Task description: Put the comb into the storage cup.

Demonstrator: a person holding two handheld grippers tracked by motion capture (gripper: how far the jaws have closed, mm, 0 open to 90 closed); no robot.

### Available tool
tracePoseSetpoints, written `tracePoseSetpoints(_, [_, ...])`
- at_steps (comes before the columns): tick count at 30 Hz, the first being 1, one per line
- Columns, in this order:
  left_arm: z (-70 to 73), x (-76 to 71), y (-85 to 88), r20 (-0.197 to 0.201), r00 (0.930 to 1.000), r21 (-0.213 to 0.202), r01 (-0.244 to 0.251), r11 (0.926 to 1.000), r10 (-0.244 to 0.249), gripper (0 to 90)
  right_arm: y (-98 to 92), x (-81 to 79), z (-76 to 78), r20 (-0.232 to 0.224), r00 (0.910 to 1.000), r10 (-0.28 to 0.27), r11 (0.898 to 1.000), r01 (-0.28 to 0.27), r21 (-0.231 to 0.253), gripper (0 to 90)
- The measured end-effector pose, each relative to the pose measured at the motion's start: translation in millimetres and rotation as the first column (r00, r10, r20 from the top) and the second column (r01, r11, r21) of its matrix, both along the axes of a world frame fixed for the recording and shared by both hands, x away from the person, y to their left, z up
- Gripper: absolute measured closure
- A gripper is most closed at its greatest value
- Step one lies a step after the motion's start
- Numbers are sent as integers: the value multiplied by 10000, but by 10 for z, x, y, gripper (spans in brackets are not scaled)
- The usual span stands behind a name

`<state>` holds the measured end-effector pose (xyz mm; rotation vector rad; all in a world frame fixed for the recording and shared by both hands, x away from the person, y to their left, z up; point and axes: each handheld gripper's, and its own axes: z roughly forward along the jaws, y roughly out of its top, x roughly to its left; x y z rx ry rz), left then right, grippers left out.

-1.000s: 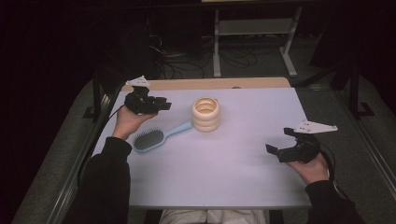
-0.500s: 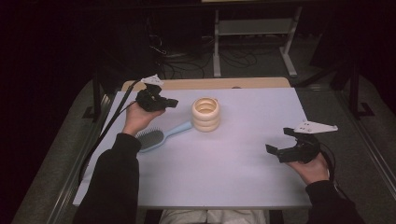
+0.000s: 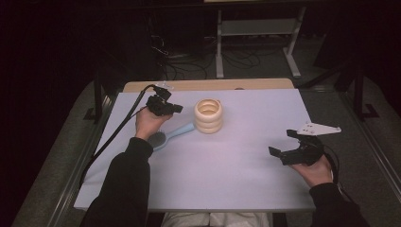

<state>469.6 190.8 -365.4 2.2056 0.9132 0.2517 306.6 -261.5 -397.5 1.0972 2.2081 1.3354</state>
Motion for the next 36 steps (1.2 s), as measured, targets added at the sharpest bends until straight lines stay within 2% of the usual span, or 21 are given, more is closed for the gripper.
tracePoseSetpoints(5, [-105,41,-40,-212,9997,180,-150,9997,154,900,12,-1,-1,0,10000,52,10000,-52,-38,0])
tracePoseSetpoints(9, [-171,45,-90,-431,9986,130,-291,9995,296,900,15,1,-5,-4,10000,79,9999,-79,-63,0])
tracePoseSetpoints(14, [-242,47,-114,-555,9973,504,-446,9977,474,900,23,4,-8,-21,9999,106,9999,-107,-96,0])
tracePoseSetpoints(16, [-271,44,-130,-488,9979,641,-390,9972,422,900,33,3,-10,-37,9999,142,9998,-142,-116,0])
tracePoseSetpoints(22, [-353,67,-167,-647,9968,897,-420,9951,479,900,44,10,-19,-90,9998,182,9997,-184,-190,0])
tracePoseSetpoints(25, [-412,81,-184,-938,9944,1111,-385,9931,491,900,52,12,-24,-110,9997,217,9995,-219,-234,0])
tracePoseSetpoints(28, [-453,82,-204,-1034,9941,1386,-194,9902,340,900,55,12,-24,-129,9997,226,9995,-229,-239,0])
tracePoseSetpoints(36, [-497,89,-223,-1225,9920,1412,-136,9899,311,900,57,15,-24,-77,9998,179,9994,-181,-295,0])
